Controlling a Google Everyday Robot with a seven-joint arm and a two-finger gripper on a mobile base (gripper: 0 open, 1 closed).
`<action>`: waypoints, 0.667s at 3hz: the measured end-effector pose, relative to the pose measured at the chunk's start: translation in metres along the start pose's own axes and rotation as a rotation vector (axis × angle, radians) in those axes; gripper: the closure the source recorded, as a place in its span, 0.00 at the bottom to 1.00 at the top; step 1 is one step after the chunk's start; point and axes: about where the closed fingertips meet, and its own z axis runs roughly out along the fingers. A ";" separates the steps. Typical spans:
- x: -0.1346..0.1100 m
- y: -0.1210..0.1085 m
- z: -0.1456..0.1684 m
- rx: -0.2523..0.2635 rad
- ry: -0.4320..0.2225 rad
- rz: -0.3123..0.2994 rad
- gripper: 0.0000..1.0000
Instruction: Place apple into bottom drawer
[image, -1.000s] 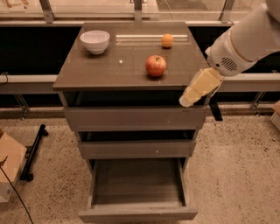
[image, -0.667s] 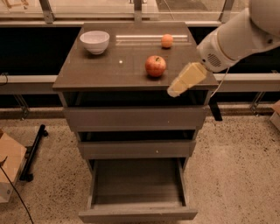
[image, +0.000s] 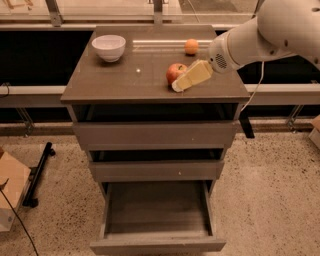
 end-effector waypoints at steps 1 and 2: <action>-0.011 -0.008 0.035 -0.028 -0.038 0.017 0.00; -0.015 -0.016 0.066 -0.050 -0.052 0.032 0.00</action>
Offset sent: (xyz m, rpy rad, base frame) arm 0.0859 0.0439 -0.0396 0.1046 0.0213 0.0314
